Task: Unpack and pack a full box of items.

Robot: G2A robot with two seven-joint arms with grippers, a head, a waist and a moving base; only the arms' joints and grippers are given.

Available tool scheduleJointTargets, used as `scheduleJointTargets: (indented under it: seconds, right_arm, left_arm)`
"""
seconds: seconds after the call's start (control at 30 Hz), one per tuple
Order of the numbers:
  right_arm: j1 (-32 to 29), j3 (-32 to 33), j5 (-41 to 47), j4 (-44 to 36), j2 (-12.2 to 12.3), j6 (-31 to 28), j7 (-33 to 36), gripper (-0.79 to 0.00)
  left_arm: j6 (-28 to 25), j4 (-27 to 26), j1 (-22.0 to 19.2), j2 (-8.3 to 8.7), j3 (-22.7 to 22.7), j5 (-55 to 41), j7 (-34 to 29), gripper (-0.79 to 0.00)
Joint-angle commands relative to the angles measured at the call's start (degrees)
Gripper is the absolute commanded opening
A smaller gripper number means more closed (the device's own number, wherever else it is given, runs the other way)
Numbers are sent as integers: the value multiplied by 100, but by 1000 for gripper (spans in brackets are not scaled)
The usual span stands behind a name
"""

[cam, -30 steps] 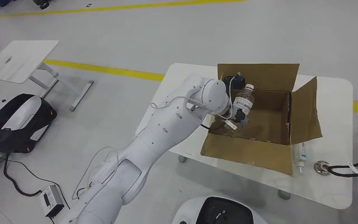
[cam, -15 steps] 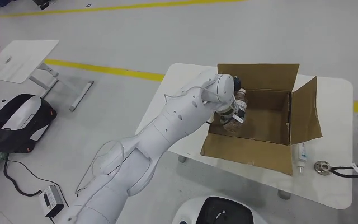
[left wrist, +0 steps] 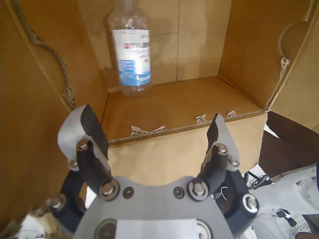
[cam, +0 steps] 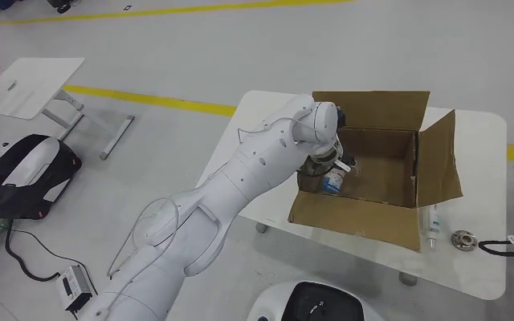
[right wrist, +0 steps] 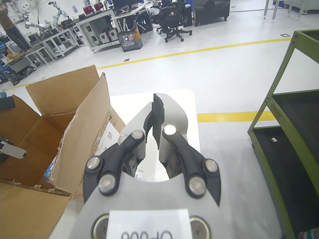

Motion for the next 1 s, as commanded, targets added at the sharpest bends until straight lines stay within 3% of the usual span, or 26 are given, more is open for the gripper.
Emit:
scheduleJointTargets:
  seconds: [0.0, 0.13, 0.23, 0.37, 0.53, 0.67, 0.97]
  right_arm:
    - [-6, 38, 37, 1, 9, -104, 93, -785]
    - [-6, 146, 30, 22, 48, -340, 665, -785]
    - [94, 96, -674, -1, 130, -702, 1696, -785]
    - [213, -137, -1258, 6, 188, -1084, 2551, -785]
    - [262, -533, -1748, 39, 255, -1984, 3362, -785]
    - [224, -715, -1880, -21, 296, -2554, 3687, -785]
    - [224, -715, -1880, -21, 296, -2554, 3687, -785]
  left_arm:
    - [-139, -228, 53, 43, -54, 121, 124, 0]
    - [-376, -878, 283, 192, -187, 652, 389, 0]
    - [-340, -1488, 587, 346, -393, 1113, 445, 0]
    - [-388, -2266, 1055, 562, -810, 1574, 360, 0]
    - [-674, -3174, 1626, 789, -1421, 1847, 165, 0]
    - [-846, -3569, 1949, 920, -1839, 2050, 36, 0]
    - [-863, -4217, 2431, 1074, -2259, 2583, -196, 0]
